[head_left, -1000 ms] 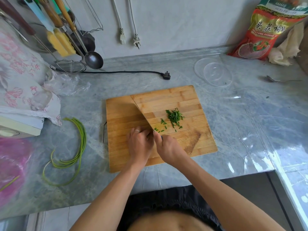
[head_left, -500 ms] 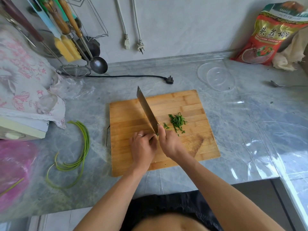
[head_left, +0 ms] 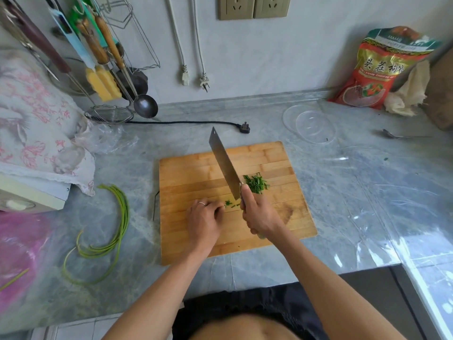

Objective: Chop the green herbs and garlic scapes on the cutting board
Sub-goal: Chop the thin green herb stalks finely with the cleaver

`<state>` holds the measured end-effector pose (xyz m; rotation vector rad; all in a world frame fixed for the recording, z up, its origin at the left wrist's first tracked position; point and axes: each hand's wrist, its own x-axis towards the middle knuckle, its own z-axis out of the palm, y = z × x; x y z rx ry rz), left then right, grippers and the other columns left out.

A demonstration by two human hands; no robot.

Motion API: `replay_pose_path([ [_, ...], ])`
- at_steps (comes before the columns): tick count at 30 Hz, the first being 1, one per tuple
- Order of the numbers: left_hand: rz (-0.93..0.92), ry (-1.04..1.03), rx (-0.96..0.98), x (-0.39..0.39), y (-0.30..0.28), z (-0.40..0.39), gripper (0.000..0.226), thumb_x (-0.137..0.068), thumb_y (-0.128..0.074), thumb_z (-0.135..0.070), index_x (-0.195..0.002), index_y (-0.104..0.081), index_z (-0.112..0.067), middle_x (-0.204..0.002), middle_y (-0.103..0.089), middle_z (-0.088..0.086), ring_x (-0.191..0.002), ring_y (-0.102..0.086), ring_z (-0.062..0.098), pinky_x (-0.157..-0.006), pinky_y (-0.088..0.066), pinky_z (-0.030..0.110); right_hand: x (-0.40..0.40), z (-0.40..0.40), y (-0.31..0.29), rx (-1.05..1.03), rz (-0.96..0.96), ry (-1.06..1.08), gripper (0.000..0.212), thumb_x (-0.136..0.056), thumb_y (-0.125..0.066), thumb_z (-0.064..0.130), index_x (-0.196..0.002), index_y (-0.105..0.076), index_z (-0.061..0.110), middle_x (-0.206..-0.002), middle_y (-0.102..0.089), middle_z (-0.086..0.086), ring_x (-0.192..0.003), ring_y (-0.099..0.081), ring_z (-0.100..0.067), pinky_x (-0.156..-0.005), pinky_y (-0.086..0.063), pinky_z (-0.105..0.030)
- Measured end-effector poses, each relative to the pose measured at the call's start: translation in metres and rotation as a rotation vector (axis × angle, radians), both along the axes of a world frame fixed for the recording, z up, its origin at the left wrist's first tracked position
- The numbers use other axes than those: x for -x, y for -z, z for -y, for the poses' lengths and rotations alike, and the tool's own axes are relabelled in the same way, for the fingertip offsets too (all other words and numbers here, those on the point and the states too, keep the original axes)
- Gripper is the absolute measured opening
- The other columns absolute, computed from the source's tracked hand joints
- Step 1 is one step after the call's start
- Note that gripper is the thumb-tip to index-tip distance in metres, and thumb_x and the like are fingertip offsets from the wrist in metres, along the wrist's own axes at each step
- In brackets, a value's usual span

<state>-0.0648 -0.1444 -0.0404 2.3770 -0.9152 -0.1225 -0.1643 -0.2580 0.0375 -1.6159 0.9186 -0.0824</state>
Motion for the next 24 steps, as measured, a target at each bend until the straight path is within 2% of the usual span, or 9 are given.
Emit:
replay_pose_path([
  [5, 0.021, -0.009, 0.01, -0.005, 0.006, -0.008, 0.01, -0.083, -0.075, -0.019, -0.093, -0.077, -0.02, -0.089, -0.07, -0.001, -0.086, -0.058, 0.024, -0.077, -0.047, 0.041, 0.019, -0.014, 0.004, 0.019, -0.106, -0.085, 0.06, -0.097, -0.026, 0.063, -0.069, -0.049, 0.016, -0.048, -0.044, 0.005, -0.039, -0.04, -0.012, -0.042, -0.038, -0.024],
  [12, 0.054, 0.01, 0.021, -0.005, 0.008, -0.013, 0.008, -0.085, -0.073, -0.017, -0.092, -0.077, -0.019, -0.088, -0.068, -0.002, -0.086, -0.057, 0.025, -0.074, -0.046, 0.042, 0.021, -0.021, 0.004, -0.096, -0.188, -0.081, 0.062, -0.095, -0.026, 0.067, -0.073, -0.051, 0.014, -0.055, -0.047, -0.002, -0.041, -0.041, -0.015, -0.043, -0.037, -0.026],
  [18, 0.007, 0.014, 0.044, -0.003, 0.005, -0.008, 0.015, -0.082, -0.075, -0.011, -0.094, -0.078, -0.018, -0.087, -0.068, -0.004, -0.085, -0.058, 0.022, -0.075, -0.048, 0.041, 0.027, -0.001, 0.0, -0.164, -0.17, 0.06, 0.059, -0.097, -0.028, 0.064, -0.076, -0.046, 0.012, -0.055, -0.041, -0.002, -0.041, -0.035, -0.013, -0.04, -0.032, -0.024],
  [24, -0.063, 0.046, 0.07, -0.001, -0.002, 0.006, 0.01, -0.084, -0.076, -0.018, -0.094, -0.078, -0.02, -0.089, -0.072, -0.004, -0.084, -0.061, 0.019, -0.081, -0.047, 0.037, 0.031, 0.004, -0.005, -0.116, -0.12, 0.065, 0.059, -0.097, -0.028, 0.063, -0.07, -0.044, 0.013, -0.051, -0.038, -0.001, -0.038, -0.033, -0.012, -0.038, -0.03, -0.022],
])
